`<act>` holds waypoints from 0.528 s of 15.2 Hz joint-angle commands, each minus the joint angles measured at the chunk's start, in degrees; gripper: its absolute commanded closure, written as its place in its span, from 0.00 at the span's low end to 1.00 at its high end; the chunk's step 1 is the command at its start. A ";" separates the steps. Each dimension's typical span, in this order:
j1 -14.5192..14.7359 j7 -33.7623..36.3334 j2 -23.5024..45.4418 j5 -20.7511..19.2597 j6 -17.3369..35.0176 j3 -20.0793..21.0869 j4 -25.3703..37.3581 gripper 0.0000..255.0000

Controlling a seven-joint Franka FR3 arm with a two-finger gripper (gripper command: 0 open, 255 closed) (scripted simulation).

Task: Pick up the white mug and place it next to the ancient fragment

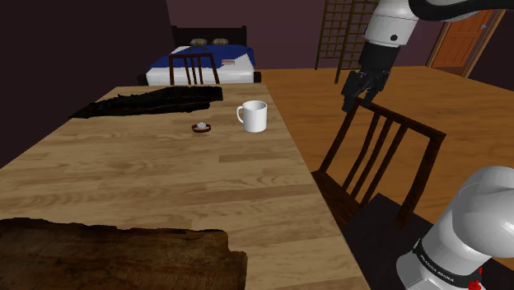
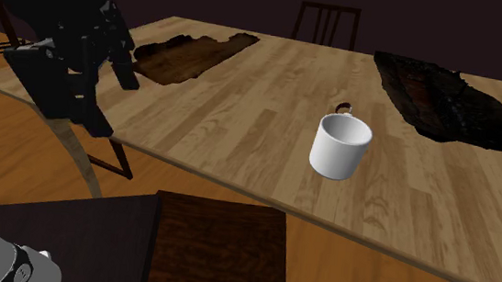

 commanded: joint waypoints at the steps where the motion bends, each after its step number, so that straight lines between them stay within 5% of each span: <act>1: 0.00 0.00 0.00 0.00 0.00 0.00 0.00 0.00; 8: -0.53 0.05 15.54 -0.80 7.51 0.93 7.68 0.00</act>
